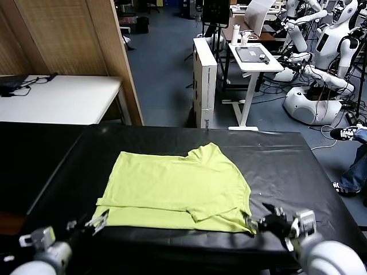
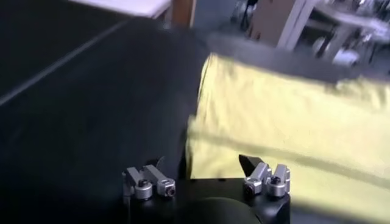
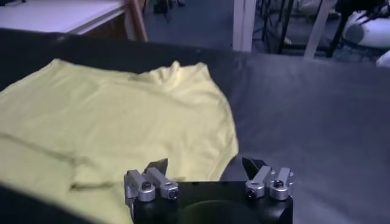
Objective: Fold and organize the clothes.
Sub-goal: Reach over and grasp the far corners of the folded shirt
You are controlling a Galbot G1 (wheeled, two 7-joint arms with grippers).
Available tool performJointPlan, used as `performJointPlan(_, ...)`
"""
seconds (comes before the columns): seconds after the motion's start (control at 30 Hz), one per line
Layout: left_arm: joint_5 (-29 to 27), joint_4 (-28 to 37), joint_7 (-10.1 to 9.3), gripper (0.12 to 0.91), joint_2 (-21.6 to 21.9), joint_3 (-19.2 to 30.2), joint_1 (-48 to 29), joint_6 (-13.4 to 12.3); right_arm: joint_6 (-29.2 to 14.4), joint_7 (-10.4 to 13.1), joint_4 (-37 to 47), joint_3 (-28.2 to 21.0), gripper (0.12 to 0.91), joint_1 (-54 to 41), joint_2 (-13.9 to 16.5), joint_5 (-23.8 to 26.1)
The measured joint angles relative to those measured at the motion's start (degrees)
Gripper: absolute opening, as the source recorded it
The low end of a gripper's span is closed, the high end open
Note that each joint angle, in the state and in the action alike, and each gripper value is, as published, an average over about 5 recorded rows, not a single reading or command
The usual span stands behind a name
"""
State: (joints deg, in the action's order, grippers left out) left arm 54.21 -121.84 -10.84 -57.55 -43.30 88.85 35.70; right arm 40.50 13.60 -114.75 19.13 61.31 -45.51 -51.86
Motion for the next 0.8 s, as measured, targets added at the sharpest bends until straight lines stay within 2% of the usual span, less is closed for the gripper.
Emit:
performJointPlan(0.2,4.64,5.42,0.41,0.907,6.66,3.16,-9.47,0.92,-0.77,0.04,11.27,-10.08,0.907,-13.22,-3.61,0.06)
performJointPlan(0.37,4.27,11.44,1.93,0.907,10.14,8.06,-18.20,0.73,-1.65,-0.33,19.50,-16.28,0.907,-21.92,-7.31,0.47)
performJointPlan(0.6,-1.70,21.15,5.84,0.907,10.42,17.05,-29.64,-1.21,-0.15,-0.40,27.10,-20.59,0.907,-28.64,-11.36,1.07)
performJointPlan(0.8,-3.86,29.25,6.72,0.907,8.84,22.78,-37.76,-1.89,1.35,-0.90,30.59,-21.79,0.907,-30.83,-13.15,1.33)
